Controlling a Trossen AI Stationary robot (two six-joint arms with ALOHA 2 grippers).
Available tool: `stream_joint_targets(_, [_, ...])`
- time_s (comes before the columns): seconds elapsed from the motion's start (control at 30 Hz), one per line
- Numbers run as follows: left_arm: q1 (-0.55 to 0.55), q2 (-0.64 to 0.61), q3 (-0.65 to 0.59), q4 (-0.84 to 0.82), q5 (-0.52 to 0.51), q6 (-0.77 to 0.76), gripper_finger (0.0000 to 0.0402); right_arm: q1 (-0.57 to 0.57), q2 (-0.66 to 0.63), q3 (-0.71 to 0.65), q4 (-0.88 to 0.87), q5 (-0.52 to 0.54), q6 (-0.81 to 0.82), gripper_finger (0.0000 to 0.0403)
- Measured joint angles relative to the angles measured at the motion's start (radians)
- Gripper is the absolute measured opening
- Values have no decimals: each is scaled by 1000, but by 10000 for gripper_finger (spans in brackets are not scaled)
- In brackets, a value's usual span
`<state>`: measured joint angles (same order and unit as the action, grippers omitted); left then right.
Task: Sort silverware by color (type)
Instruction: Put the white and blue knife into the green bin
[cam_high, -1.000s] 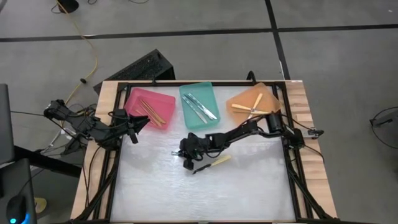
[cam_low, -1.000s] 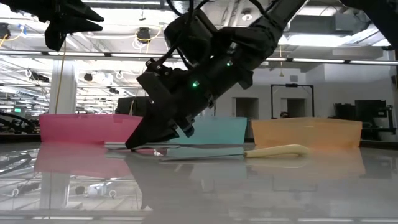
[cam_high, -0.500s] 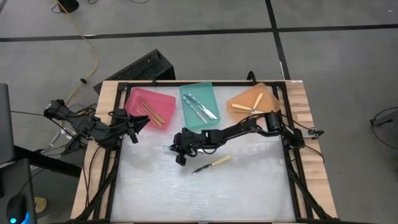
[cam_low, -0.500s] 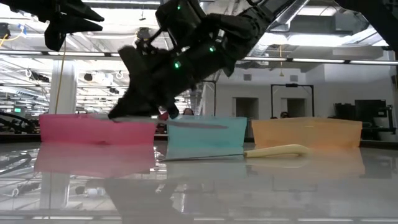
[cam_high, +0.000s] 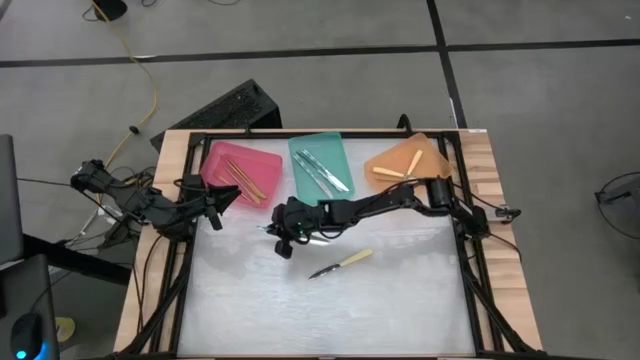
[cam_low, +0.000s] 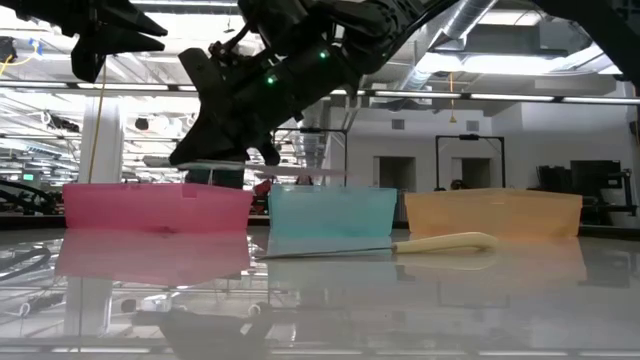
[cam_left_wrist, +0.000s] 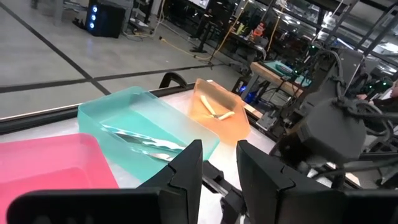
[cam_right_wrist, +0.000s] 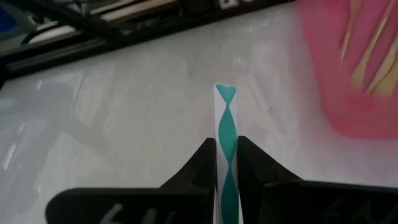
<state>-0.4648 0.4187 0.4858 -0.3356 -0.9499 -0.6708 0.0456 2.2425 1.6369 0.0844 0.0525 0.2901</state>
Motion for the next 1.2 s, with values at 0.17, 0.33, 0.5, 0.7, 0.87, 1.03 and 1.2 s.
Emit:
stream_joint_targets(0.17, [0,0,0,-11,-4,-3,84,-17,-1,29,-12,0,0,50])
stream_joint_targets(0.33, [0,0,0,-11,-7,-4,84,-32,-1,73,-50,1,-3,50])
stream_joint_targets(0.5, [0,0,0,-11,-27,-13,84,-50,-2,96,-77,1,-3,50])
stream_joint_targets(0.7, [0,0,0,-11,-33,-23,84,-76,-2,147,-162,1,-2,50])
stream_joint_targets(0.87, [0,0,0,-11,-34,-23,84,-106,-2,196,-229,1,-1,50])
stream_joint_targets(1.03, [0,0,0,-11,-45,-23,84,-143,-2,256,-300,1,-6,50])
stream_joint_targets(1.2, [0,0,0,-11,-45,-23,84,-183,-12,285,-354,42,-50,50])
